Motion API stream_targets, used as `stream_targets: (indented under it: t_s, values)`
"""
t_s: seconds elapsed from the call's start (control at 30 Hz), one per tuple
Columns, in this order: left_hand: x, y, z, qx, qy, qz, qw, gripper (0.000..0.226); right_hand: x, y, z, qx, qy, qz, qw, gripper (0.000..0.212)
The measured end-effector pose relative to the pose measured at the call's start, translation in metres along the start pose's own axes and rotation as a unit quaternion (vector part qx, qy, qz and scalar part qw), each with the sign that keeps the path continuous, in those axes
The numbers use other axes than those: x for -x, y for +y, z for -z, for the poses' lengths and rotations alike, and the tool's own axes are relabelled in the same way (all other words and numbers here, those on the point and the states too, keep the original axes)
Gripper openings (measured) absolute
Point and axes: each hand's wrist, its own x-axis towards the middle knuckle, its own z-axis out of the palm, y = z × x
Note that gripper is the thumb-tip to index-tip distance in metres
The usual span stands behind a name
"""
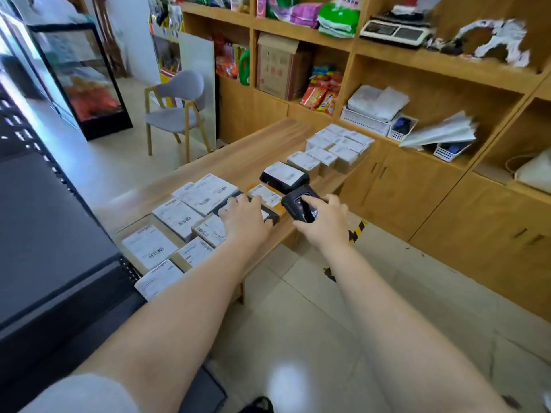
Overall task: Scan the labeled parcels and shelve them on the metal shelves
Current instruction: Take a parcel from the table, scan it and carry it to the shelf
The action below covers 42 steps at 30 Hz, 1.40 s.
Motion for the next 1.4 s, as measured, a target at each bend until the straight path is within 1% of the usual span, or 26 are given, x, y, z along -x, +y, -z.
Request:
stream_targets:
  t_s: [0.07,0.17,0.27,0.37,0.43,0.5,0.6,0.7,0.77,0.83,0.9,1.0,1.1,1.2,1.3,1.4]
  values:
    - [-0.028,-0.002,-0.012,0.026,-0.004,0.030,0.999,0.058,-0.027,0.000,-0.016,0.000,-0.011,0.000,1.000,0.060]
    - [-0.059,-0.009,-0.032,0.063,-0.023,0.097,0.993,0.063,-0.063,0.000,-0.040,-0.001,-0.035,-0.002,0.999,0.061]
    - [-0.072,-0.020,-0.052,0.068,-0.055,0.143,0.986,0.066,-0.095,-0.004,-0.062,-0.013,-0.070,-0.002,0.997,0.061]
    - [-0.077,-0.032,-0.077,0.070,-0.081,0.186,0.977,0.069,-0.127,-0.010,-0.087,-0.013,-0.095,0.028,0.995,0.060]
    - [-0.087,-0.042,-0.092,0.071,-0.090,0.231,0.966,0.067,-0.151,-0.015,-0.103,-0.032,-0.122,0.051,0.991,0.060]
    - [-0.105,-0.050,-0.102,0.082,-0.087,0.288,0.950,0.065,-0.175,-0.022,-0.116,-0.051,-0.153,0.082,0.983,0.060]
    - [-0.142,-0.055,-0.108,0.095,-0.053,0.371,0.922,0.063,-0.211,-0.032,-0.130,-0.071,-0.199,0.153,0.965,0.060]
    - [-0.177,-0.048,-0.116,0.122,-0.030,0.430,0.894,0.064,-0.248,-0.032,-0.141,-0.052,-0.236,0.209,0.948,0.060]
    - [-0.193,-0.037,-0.123,0.135,-0.018,0.455,0.880,0.065,-0.271,-0.026,-0.147,-0.027,-0.249,0.236,0.939,0.060]
    - [-0.202,-0.026,-0.130,0.130,-0.013,0.472,0.872,0.066,-0.290,-0.019,-0.155,-0.013,-0.261,0.255,0.931,0.060]
    - [-0.209,-0.015,-0.137,0.120,-0.023,0.476,0.871,0.067,-0.305,-0.015,-0.166,-0.015,-0.280,0.257,0.925,0.060]
    - [-0.219,-0.003,-0.153,0.104,-0.055,0.458,0.881,0.066,-0.323,-0.011,-0.181,-0.031,-0.300,0.250,0.920,0.059]
    - [-0.244,0.000,-0.167,0.083,-0.080,0.423,0.899,0.064,-0.346,-0.014,-0.196,-0.058,-0.316,0.241,0.916,0.058]
    - [-0.281,-0.009,-0.173,0.090,-0.090,0.398,0.909,0.062,-0.381,-0.028,-0.210,-0.076,-0.299,0.228,0.924,0.058]
    - [-0.321,-0.030,-0.177,0.092,-0.106,0.407,0.903,0.061,-0.415,-0.044,-0.222,-0.066,-0.282,0.222,0.931,0.058]
    - [-0.357,-0.054,-0.185,0.071,-0.160,0.435,0.883,0.064,-0.440,-0.056,-0.234,-0.065,-0.287,0.211,0.932,0.059]
